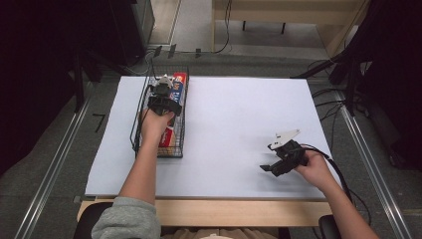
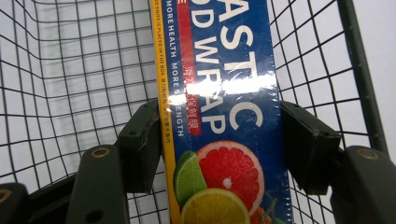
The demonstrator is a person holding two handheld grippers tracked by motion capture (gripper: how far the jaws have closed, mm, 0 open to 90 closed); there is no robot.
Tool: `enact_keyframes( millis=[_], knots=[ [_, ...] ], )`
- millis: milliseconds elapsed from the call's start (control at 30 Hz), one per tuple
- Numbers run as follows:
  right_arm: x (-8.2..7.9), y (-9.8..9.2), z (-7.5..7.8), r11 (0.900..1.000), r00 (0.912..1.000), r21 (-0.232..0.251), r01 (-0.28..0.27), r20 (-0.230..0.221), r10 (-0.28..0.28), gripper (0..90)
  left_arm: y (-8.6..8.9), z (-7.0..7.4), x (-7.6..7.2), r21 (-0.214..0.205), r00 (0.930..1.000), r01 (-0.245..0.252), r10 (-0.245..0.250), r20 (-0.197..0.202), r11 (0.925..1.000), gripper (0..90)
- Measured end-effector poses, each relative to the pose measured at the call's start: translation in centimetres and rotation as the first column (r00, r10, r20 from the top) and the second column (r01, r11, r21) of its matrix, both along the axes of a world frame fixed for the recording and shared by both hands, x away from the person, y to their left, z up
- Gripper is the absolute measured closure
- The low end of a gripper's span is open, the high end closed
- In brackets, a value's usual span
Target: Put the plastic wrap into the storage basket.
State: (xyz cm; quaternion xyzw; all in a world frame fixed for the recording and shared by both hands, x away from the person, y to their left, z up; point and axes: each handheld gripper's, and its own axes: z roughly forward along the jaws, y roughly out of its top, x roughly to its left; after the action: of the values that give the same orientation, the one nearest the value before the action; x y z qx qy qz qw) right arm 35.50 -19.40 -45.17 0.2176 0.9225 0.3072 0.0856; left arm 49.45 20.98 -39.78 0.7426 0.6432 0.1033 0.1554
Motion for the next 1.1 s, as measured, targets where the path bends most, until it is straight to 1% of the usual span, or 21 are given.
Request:
enact_keyframes(
  millis=[100, 167, 200, 233, 267, 333, 400, 433, 533, 567, 600, 633, 667, 700, 733, 800, 933, 967, 1033, 1067, 1100],
  knots=[
    [0.1, -0.1, 0.0, 1.0000, 1.0000, 0.007, 0.004, -0.005, -0.003, 20.4, 0.0, 0.2, -0.1, -0.006, 1.0000, 0.003, -0.003, 0.005, 1.0000, 35.4],
    [0.1, -0.1, 0.0, 0.9999, 1.0000, 0.010, 0.003, -0.006, -0.003, 20.4, 0.0, 0.5, -0.2, -0.011, 0.9996, 0.010, -0.010, 0.026, 0.9999, 34.6],
    [0.1, -0.1, 0.0, 0.9999, 1.0000, 0.012, 0.005, -0.008, -0.005, 20.4, -0.1, 0.8, -0.4, -0.007, 0.9992, 0.016, -0.016, 0.035, 0.9998, 32.5],
    [0.1, -0.1, 0.0, 0.9999, 0.9999, 0.016, 0.006, -0.010, -0.006, 20.4, -0.3, 1.1, -0.7, 0.005, 0.9986, 0.036, -0.036, 0.039, 0.9993, 27.3],
    [0.1, -0.1, 0.0, 0.9999, 0.9999, 0.015, 0.006, -0.010, -0.006, 20.4, -0.4, 1.2, -0.9, 0.014, 0.9978, 0.044, -0.044, 0.050, 0.9990, 26.7],
    [0.1, -0.1, 0.0, 0.9999, 0.9999, 0.017, 0.004, -0.010, -0.004, 20.4, -0.4, 1.4, -1.1, 0.019, 0.9974, 0.048, -0.049, 0.053, 0.9987, 25.6],
    [0.1, -0.1, 0.0, 0.9999, 0.9999, 0.014, 0.006, -0.011, -0.006, 20.4, -0.3, 1.7, -1.4, 0.009, 0.9964, 0.065, -0.065, 0.055, 0.9979, 24.2],
    [0.1, -0.1, 0.0, 0.9999, 0.9999, 0.014, 0.006, -0.011, -0.006, 20.4, -0.3, 2.0, -1.7, -0.005, 0.9955, 0.078, -0.078, 0.053, 0.9969, 23.9],
    [0.0, -0.1, 0.1, 0.9999, 0.9999, 0.015, 0.007, -0.014, -0.007, 20.4, -0.1, 2.3, -2.1, -0.015, 0.9948, 0.088, -0.087, 0.052, 0.9960, 23.7],
    [0.0, -0.1, 0.1, 0.9999, 0.9999, 0.015, 0.007, -0.014, -0.007, 20.4, 0.0, 2.4, -2.3, -0.022, 0.9940, 0.095, -0.094, 0.056, 0.9952, 23.7],
    [0.0, -0.1, 0.1, 0.9997, 0.9999, 0.022, 0.008, -0.015, -0.007, 20.4, 0.1, 2.9, -2.9, -0.042, 0.9920, 0.110, -0.107, 0.067, 0.9930, 23.3],
    [0.0, -0.1, 0.2, 0.9996, 0.9998, 0.027, 0.012, -0.017, -0.011, 20.4, 0.1, 2.9, -2.9, -0.042, 0.9920, 0.110, -0.107, 0.067, 0.9930, 23.3],
    [0.0, -0.2, 0.2, 0.9992, 0.9998, 0.037, 0.012, -0.018, -0.012, 20.4, 0.2, 3.2, -3.5, -0.061, 0.9890, 0.128, -0.123, 0.082, 0.9898, 23.2],
    [-0.1, -0.2, 0.3, 0.9989, 0.9997, 0.045, 0.014, -0.020, -0.013, 20.4, 0.3, 3.4, -3.9, -0.069, 0.9870, 0.141, -0.135, 0.087, 0.9876, 23.1],
    [-0.1, -0.2, 0.3, 0.9989, 0.9997, 0.045, 0.014, -0.020, -0.013, 20.4, 0.3, 3.4, -3.9, -0.069, 0.9870, 0.141, -0.135, 0.087, 0.9876, 23.2],
    [0.0, -0.3, 0.4, 0.9975, 0.9993, 0.065, 0.026, -0.028, -0.024, 20.4, 0.4, 3.8, -4.8, -0.094, 0.9826, 0.170, -0.161, 0.092, 0.9810, 23.2],
    [0.0, -0.3, 0.4, 0.9976, 0.9992, 0.064, 0.028, -0.031, -0.026, 20.4, 0.1, 4.6, -6.2, -0.109, 0.9715, 0.215, -0.202, 0.125, 0.9704, 23.2],
    [0.0, -0.3, 0.4, 0.9976, 0.9992, 0.064, 0.028, -0.031, -0.026, 20.4, 0.1, 4.6, -6.2, -0.109, 0.9715, 0.215, -0.202, 0.125, 0.9704, 23.3],
    [0.0, -0.3, 0.4, 0.9974, 0.9991, 0.065, 0.029, -0.032, -0.027, 20.4, -0.1, 4.9, -7.0, -0.114, 0.9614, 0.251, -0.234, 0.146, 0.9613, 23.3],
    [0.0, -0.3, 0.4, 0.9974, 0.9991, 0.065, 0.030, -0.033, -0.028, 20.4, -0.2, 5.0, -7.3, -0.116, 0.9580, 0.263, -0.245, 0.149, 0.9579, 23.3],
    [0.0, -0.3, 0.4, 0.9973, 0.9990, 0.066, 0.032, -0.034, -0.030, 20.4, -0.6, 5.2, -8.0, -0.115, 0.9490, 0.295, -0.276, 0.152, 0.9486, 23.3]
  ],
)
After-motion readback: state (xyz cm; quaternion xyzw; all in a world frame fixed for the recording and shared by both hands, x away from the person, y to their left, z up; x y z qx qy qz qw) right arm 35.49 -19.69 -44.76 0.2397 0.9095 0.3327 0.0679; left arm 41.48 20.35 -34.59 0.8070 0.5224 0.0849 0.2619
